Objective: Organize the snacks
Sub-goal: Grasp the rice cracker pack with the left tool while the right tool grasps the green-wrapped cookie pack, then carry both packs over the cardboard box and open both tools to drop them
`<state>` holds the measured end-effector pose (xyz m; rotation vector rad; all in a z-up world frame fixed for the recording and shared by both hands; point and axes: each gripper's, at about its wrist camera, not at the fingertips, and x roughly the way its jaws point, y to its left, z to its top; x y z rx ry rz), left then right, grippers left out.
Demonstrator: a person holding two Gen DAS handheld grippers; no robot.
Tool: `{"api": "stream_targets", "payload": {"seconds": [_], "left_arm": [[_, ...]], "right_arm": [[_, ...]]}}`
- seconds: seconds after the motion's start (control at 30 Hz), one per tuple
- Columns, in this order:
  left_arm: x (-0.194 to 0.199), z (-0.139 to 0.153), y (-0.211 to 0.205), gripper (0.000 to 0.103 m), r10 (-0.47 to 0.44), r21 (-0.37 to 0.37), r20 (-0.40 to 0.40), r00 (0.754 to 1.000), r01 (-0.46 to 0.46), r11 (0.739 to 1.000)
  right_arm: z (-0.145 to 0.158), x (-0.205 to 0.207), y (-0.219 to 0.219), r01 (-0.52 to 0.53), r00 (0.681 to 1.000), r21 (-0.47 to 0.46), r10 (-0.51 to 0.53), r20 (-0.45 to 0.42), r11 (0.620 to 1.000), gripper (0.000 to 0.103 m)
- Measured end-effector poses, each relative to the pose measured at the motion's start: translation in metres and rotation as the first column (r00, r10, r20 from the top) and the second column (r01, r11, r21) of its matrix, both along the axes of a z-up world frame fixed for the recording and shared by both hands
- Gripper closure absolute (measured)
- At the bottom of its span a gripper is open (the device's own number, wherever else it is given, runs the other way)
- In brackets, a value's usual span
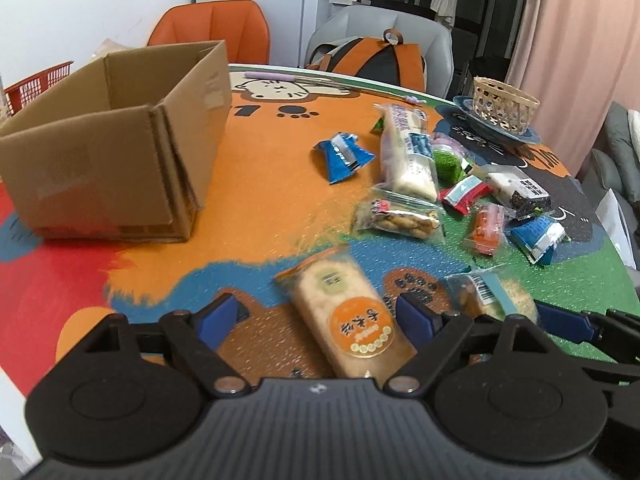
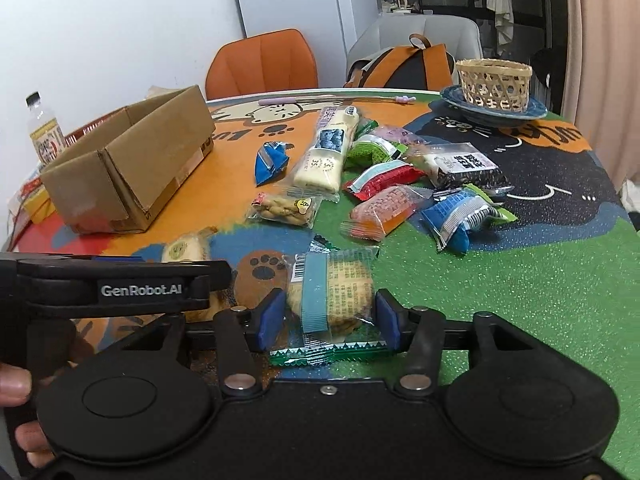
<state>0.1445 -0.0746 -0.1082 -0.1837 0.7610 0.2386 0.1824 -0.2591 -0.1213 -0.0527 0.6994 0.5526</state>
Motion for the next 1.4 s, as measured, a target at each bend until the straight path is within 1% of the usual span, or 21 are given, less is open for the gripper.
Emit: {"api": "stream_targets", "payload": {"seconds": [0.17,0.33,0.43,0.5,0.57,0.6,0.67,0.7,0.73,0.83,0.9,1.03,1.17,1.4], "left_arm": [[-0.009,0.0,0.01,0.017,-0.003,0.005,0.007,1.0,0.003,1.0],[-0.017,0.0,0.017,0.018,-0.004,-0.01,0.027,1.0,0.005,1.0],[-0.021,0.0,0.021,0.02,-0.011,-0.019,0.043,0.999,0.012,1.0],[-0.022,0.0,0.022,0.024,-0.018,-0.017,0.051,0.999,0.019,1.0],[-0.021,0.0,0.022,0.037,-0.038,-0.014,0.053,0.998,0.038,0.999],[-0.021,0.001,0.021,0.041,-0.047,-0.012,0.052,0.998,0.048,0.999],[-0.02,0.001,0.019,0.056,-0.069,-0.007,0.05,0.996,0.069,0.998],[-0.021,0.001,0.018,0.061,-0.079,-0.004,0.049,0.996,0.08,0.997],[-0.02,0.002,0.018,0.069,-0.084,-0.008,0.05,0.995,0.085,0.996],[-0.021,0.002,0.021,0.069,-0.077,-0.028,0.059,0.995,0.078,0.997],[-0.023,0.006,0.021,0.069,-0.072,-0.022,0.08,0.994,0.074,0.997],[-0.027,0.02,0.025,0.069,-0.071,-0.012,0.126,0.989,0.073,0.997],[-0.029,0.03,0.034,0.069,-0.059,-0.028,0.148,0.987,0.064,0.998],[-0.034,0.051,0.046,0.069,-0.049,-0.02,0.202,0.978,0.054,0.998]], "right_arm": [[0.001,0.001,0.005,0.013,1.0,-0.02,-0.013,0.003,1.0,0.05],[0.001,0.001,0.011,0.025,1.0,-0.036,-0.025,0.007,0.999,0.05],[0.001,0.0,0.014,0.025,1.0,-0.046,-0.024,0.01,0.999,0.05],[0.001,0.0,0.016,0.023,1.0,-0.049,-0.022,0.011,0.999,0.05],[0.001,0.0,0.018,0.019,1.0,-0.053,-0.019,0.013,0.998,0.05],[0.001,0.0,0.019,0.018,1.0,-0.057,-0.017,0.016,0.998,0.053],[0.002,0.0,0.02,0.013,1.0,-0.058,-0.012,0.016,0.998,0.054],[0.002,0.0,0.02,0.008,1.0,-0.054,-0.007,0.012,0.999,0.054],[0.002,0.0,0.02,0.002,1.0,-0.049,-0.001,0.01,0.999,0.054],[0.004,-0.001,0.022,-0.001,1.0,-0.041,0.001,0.011,0.999,0.054],[0.006,-0.002,0.023,-0.001,1.0,-0.038,0.002,0.018,0.999,0.054],[0.014,-0.003,0.028,-0.008,0.999,-0.03,0.009,0.034,1.0,0.054],[0.022,-0.005,0.037,-0.025,0.998,-0.023,0.027,0.06,0.999,0.054],[0.04,-0.007,0.055,-0.054,0.993,-0.017,0.055,0.104,0.998,0.054]]}}
